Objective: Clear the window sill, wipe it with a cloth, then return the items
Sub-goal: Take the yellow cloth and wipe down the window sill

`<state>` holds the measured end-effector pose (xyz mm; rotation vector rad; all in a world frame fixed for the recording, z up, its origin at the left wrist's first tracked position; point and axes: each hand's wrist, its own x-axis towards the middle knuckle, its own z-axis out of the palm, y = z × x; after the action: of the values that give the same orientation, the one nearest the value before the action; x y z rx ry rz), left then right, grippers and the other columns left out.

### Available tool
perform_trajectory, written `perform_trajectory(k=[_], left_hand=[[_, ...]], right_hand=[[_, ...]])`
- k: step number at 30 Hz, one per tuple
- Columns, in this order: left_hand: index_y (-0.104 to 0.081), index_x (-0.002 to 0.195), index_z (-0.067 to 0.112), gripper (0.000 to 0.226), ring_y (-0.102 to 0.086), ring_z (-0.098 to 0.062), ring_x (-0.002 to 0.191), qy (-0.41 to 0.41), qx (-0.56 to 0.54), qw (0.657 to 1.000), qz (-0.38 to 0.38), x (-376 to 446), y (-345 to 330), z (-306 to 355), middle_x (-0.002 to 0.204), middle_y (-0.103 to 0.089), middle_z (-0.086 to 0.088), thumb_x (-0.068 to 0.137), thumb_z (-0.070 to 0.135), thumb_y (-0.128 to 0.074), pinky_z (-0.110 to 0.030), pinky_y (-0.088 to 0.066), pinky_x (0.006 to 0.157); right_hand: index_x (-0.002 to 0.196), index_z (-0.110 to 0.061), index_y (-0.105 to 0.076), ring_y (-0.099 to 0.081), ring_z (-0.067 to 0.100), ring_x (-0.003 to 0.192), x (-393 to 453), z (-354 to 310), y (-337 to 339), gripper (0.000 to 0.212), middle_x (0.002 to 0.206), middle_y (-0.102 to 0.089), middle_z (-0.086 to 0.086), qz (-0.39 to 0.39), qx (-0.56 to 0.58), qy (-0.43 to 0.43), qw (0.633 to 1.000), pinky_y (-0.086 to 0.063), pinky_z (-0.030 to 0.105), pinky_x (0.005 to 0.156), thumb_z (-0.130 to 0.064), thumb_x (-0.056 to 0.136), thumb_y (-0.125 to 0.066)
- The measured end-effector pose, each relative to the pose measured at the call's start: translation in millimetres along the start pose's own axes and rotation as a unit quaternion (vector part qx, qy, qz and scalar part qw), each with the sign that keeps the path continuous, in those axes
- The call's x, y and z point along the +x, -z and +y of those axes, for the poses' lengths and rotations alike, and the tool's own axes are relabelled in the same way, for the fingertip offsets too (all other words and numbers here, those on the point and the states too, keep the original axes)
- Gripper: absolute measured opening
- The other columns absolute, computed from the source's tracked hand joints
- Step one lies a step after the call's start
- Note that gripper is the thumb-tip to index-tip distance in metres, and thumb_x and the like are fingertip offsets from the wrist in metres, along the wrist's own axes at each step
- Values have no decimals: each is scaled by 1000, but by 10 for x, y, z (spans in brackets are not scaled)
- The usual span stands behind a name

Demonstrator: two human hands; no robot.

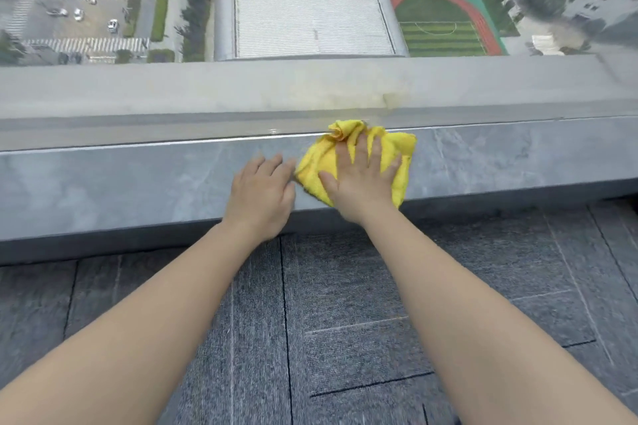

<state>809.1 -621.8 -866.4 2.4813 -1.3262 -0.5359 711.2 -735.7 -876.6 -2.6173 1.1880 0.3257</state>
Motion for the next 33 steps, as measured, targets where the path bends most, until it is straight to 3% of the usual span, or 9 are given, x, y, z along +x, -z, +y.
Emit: perform_trajectory(k=[3, 6, 9, 13, 18, 21, 27, 30, 33], left_hand=[[-40, 131, 12, 62, -33, -33, 131, 28, -16, 999, 13, 53, 81, 83, 141, -44, -11, 77, 33, -20, -44, -26, 109], [-44, 128, 13, 60, -34, -32, 129, 34, -27, 999, 11, 163, 73, 294, 139, -46, -9, 76, 33, -21, -43, -26, 108], [-42, 130, 14, 56, -32, -29, 131, 35, -32, 999, 9, 295, -5, 512, 142, -43, -9, 80, 33, -23, -41, -24, 108], [-36, 134, 15, 45, -25, -31, 135, 49, -31, 998, -3, 422, -46, 559, 150, -28, -11, 91, 27, -31, -42, -20, 111], [-43, 125, 12, 36, -33, -31, 128, 64, -28, 998, -9, 402, 15, 433, 143, -38, -13, 90, 21, -37, -44, -29, 103], [-38, 132, 14, 41, -26, -28, 135, 74, -16, 997, -16, 354, 59, 317, 149, -31, -9, 92, 20, -37, -42, -22, 110], [-36, 134, 13, 43, -27, -28, 135, 76, -8, 997, -5, 333, 64, 251, 149, -31, -9, 93, 24, -33, -40, -23, 109], [-43, 129, 11, 59, -33, -32, 131, 64, -13, 998, 13, 337, 78, 251, 145, -38, -11, 80, 37, -21, -43, -27, 106], [-42, 129, 11, 60, -31, -32, 132, 62, -11, 998, 22, 365, 94, 243, 148, -33, -12, 76, 33, -24, -43, -26, 107]], right_hand=[[147, -33, -2, 12, 26, 146, -50, 283, 149, 58, 159, 9, 1, -27, -68, 120, 990, 6, 56, 114, -50, 95, -20], [146, -37, -2, 13, 22, 146, -2, 670, 241, 56, 159, 9, -3, -36, -88, 130, 987, 8, 51, 116, -51, 95, -19], [146, -36, -1, 14, 24, 146, 83, 1005, 263, 60, 159, 10, -3, -29, -75, 74, 994, 9, 53, 115, -54, 93, -20], [147, -31, 4, 19, 32, 144, 246, 1078, 292, 70, 158, 16, 3, -18, 3, -78, 997, 9, 63, 110, -61, 89, -22], [148, -23, 5, 18, 37, 143, 466, 749, 291, 73, 158, 16, 10, -8, 67, -189, 980, 6, 70, 106, -60, 90, -20], [148, -19, 3, 18, 40, 142, 553, 483, 275, 72, 157, 16, 16, -5, 86, -207, 974, 6, 71, 105, -56, 92, -20], [148, -15, -6, 16, 39, 143, 569, 245, 190, 70, 157, 11, 19, 1, 30, -71, 997, 7, 69, 107, -55, 92, -21], [148, -25, -6, 14, 33, 145, 496, 371, 165, 65, 159, 10, 11, 4, -13, 62, 998, 7, 66, 109, -55, 92, -22], [146, -37, -5, 12, 26, 147, 462, 558, 180, 58, 160, 8, 1, -3, -57, 158, 986, 7, 58, 113, -54, 93, -22]])
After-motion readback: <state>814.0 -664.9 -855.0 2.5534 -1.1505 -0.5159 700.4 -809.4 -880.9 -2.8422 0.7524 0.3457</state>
